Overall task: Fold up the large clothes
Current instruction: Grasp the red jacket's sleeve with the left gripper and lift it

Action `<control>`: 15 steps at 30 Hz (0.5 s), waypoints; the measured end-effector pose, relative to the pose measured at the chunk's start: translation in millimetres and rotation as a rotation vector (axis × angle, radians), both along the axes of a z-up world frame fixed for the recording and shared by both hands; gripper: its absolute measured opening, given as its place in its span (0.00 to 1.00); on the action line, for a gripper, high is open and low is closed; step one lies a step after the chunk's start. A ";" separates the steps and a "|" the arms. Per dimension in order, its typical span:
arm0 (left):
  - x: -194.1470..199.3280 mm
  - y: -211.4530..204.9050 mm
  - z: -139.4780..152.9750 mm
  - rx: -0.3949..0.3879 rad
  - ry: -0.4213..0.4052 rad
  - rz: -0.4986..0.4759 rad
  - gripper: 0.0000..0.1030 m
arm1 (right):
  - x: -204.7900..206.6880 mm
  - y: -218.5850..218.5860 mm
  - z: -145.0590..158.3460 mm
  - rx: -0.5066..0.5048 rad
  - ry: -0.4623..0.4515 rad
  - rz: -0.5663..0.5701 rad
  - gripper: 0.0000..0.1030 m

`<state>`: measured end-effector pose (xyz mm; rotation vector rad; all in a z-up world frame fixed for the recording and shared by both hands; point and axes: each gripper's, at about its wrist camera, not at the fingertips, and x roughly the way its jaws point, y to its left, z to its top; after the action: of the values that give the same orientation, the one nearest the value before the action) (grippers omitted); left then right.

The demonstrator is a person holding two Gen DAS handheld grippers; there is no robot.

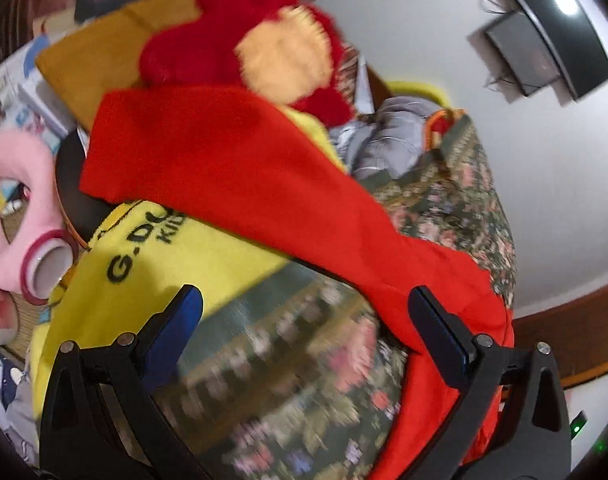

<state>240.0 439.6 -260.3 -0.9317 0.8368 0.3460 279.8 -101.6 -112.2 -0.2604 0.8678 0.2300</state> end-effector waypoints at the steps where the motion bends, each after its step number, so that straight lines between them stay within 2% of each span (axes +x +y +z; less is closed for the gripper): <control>1: 2.9 6.4 -7.5 -0.019 0.015 0.011 1.00 | 3.6 1.8 -3.1 0.005 0.013 -0.001 1.00; 7: 15.8 38.0 -36.9 -0.181 -0.074 0.097 0.99 | 14.8 6.0 -17.8 0.009 0.052 0.001 1.00; 9: 19.5 46.3 -39.2 -0.169 -0.079 0.149 0.84 | 16.9 4.9 -21.5 0.001 0.065 0.001 1.00; 11: 25.9 52.2 -40.3 -0.119 -0.052 0.190 0.76 | 16.2 3.7 -24.3 -0.011 0.072 0.000 1.00; 13: 33.5 58.5 -43.1 -0.063 -0.006 0.228 0.63 | 17.6 2.6 -24.7 -0.023 0.075 -0.004 1.00; 15: 38.8 63.3 -42.7 -0.005 0.046 0.267 0.43 | 15.2 -1.9 -22.4 -0.024 0.076 -0.010 1.00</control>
<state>278.7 503.0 -303.0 -1.0454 0.7557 0.5981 295.0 -103.5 -134.6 -0.2714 0.9469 0.2215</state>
